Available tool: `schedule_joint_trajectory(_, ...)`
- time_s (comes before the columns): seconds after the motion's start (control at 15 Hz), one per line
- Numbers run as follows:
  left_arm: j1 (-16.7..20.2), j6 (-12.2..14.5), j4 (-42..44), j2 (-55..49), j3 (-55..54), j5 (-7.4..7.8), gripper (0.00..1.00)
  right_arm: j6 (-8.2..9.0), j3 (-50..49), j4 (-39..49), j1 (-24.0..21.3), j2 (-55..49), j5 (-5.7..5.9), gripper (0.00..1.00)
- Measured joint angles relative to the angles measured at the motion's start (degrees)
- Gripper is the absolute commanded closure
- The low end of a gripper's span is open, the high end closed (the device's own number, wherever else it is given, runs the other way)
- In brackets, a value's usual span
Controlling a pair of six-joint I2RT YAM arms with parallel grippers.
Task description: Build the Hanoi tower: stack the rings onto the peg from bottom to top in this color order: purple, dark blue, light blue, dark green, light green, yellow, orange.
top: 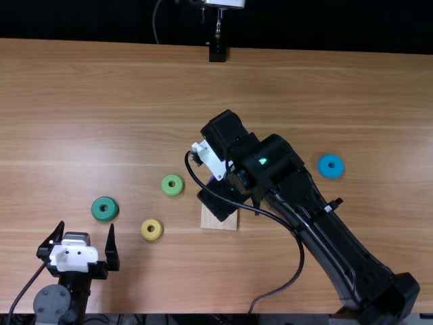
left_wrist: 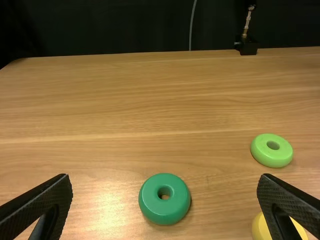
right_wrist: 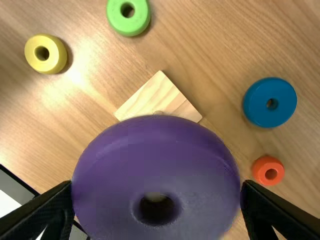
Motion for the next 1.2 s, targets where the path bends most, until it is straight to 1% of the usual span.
schedule_joint_trajectory(0.27, 0.00, -0.04, -0.02, -0.02, 0.00, 0.00, 0.00, 0.04, 0.00, 0.46, 0.00, 0.00, -0.02, 0.00)
schedule_joint_trajectory(0.47, 0.00, 0.00, 0.00, -0.02, 0.00, 0.00, 0.00, 0.04, 0.00, 4.50, -0.07, 0.00, 0.00, 0.00)
schedule_joint_trajectory(0.53, 0.00, -0.04, -0.04, -0.02, 0.00, -0.02, 0.00, 0.04, 0.26, 4.68, -0.92, 0.00, -0.26, 0.00)
schedule_joint_trajectory(0.67, 0.00, -0.02, -0.02, -0.02, 0.00, 0.00, 0.00, 0.04, 5.95, 5.29, -4.59, 0.39, -0.22, 0.00)
schedule_joint_trajectory(0.73, 0.00, 0.00, -0.02, 0.00, 0.00, 0.02, 0.00, 0.07, 9.51, 5.44, -5.95, 0.37, 0.02, 0.00)
schedule_joint_trajectory(0.8, 0.00, -0.04, 0.00, -0.02, 0.00, 0.00, 0.00, 0.04, 12.57, 5.66, -6.73, 0.35, 0.42, 0.00)
schedule_joint_trajectory(0.87, 0.00, 0.00, 0.00, -0.02, 0.00, 0.02, 0.00, 0.04, 14.43, 5.68, -6.71, 0.35, 0.52, 0.00)
schedule_joint_trajectory(0.93, 0.00, 0.00, -0.02, -0.02, 0.00, -0.02, 0.00, 0.11, 15.52, 5.66, -6.73, 0.35, 1.29, 0.00)
schedule_joint_trajectory(1.0, 0.00, -0.02, 0.00, 0.00, 0.00, -0.02, 0.00, 0.76, 15.63, 5.57, -6.97, 0.35, 2.80, 0.00)
schedule_joint_trajectory(1.07, 0.00, -0.02, -0.02, -0.02, 0.00, -0.02, 0.00, 2.67, 15.58, 5.49, -7.74, 0.35, 4.92, 0.00)
schedule_joint_trajectory(1.13, 0.00, -0.02, 0.00, -0.02, 0.00, -0.02, 0.00, 5.68, 14.93, 5.77, -9.29, 0.31, 6.58, 0.00)
schedule_joint_trajectory(1.2, 0.00, -0.04, -0.02, -0.02, 0.00, -0.02, 0.00, 8.87, 13.44, 6.49, -11.26, 0.31, 7.69, 0.00)
